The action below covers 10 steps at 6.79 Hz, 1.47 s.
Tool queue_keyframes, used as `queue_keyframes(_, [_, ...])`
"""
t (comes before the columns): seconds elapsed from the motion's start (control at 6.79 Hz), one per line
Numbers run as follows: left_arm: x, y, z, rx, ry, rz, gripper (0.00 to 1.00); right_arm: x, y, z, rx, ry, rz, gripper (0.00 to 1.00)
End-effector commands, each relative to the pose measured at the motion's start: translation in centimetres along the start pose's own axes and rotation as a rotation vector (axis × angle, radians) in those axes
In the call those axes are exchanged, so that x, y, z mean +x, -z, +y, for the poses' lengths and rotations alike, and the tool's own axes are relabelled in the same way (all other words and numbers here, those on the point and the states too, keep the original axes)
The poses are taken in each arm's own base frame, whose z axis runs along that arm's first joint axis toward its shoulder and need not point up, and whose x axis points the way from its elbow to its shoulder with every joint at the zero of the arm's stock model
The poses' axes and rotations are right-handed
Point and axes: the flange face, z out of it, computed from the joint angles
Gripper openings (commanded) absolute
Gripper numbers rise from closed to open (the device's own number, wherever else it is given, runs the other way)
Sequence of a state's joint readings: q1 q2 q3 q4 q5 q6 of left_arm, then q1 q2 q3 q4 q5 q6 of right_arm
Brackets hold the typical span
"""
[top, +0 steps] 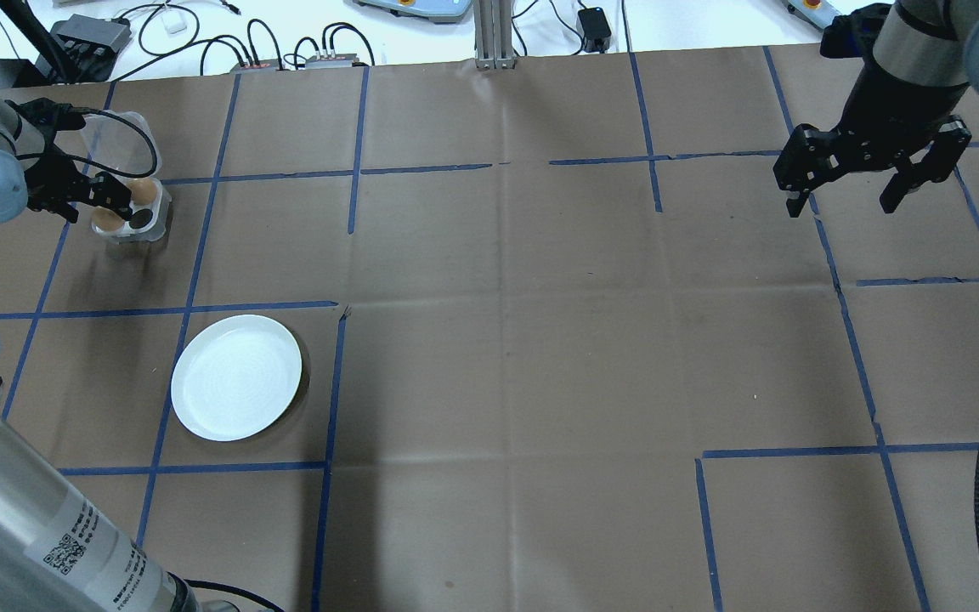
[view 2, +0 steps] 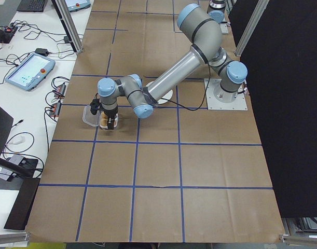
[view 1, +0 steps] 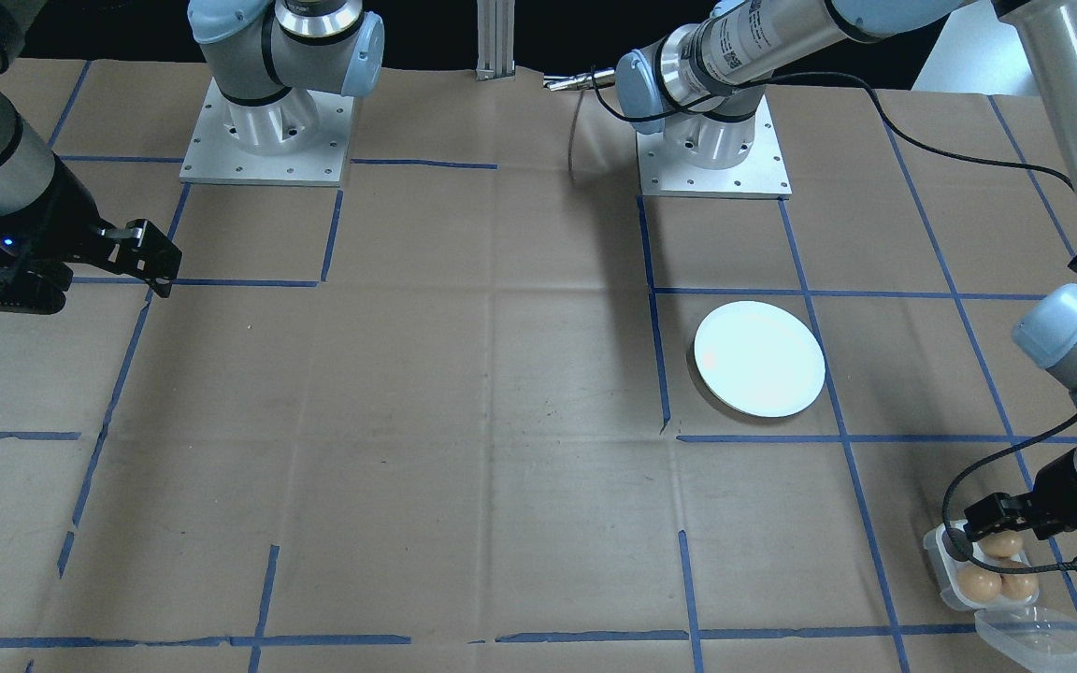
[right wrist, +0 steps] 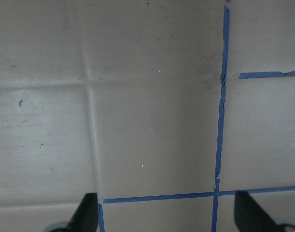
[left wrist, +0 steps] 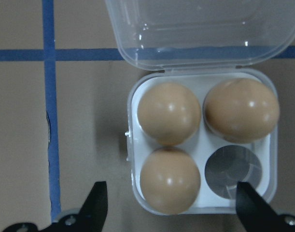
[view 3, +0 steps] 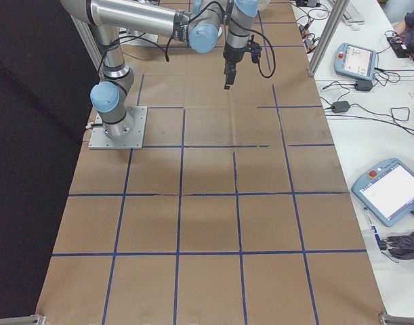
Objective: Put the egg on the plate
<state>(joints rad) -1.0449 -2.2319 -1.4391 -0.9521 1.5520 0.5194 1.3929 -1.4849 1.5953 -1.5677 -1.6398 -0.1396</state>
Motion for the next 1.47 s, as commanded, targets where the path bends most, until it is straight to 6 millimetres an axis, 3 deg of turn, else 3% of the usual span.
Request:
queue_keyframes(0.0, [0.0, -0.3, 0.0, -0.004, 0.006, 0.003, 0.81, 0.0, 0.0, 0.0, 0.0, 0.0, 0.0, 1.0])
queue_keyframes(0.29, [0.1, -0.2, 0.0, -0.002, 0.007, 0.003, 0.56, 0.0, 0.0, 0.0, 0.0, 0.0, 0.0, 1.0])
queue_keyframes(0.88, [0.2, 0.5, -0.1, 0.006, 0.01, 0.0, 0.18, 0.0, 0.0, 0.0, 0.0, 0.0, 0.0, 1.0])
queue_keyframes(1.18, [1.1, 2.9, 0.6, 0.045, 0.009, 0.027, 0.14, 0.0, 0.0, 0.0, 0.0, 0.0, 0.0, 1.0])
queue_keyframes(1.32, [1.9, 5.5, 1.6, 0.024, 0.013, 0.041, 0.13, 0.0, 0.0, 0.0, 0.0, 0.0, 0.0, 1.0])
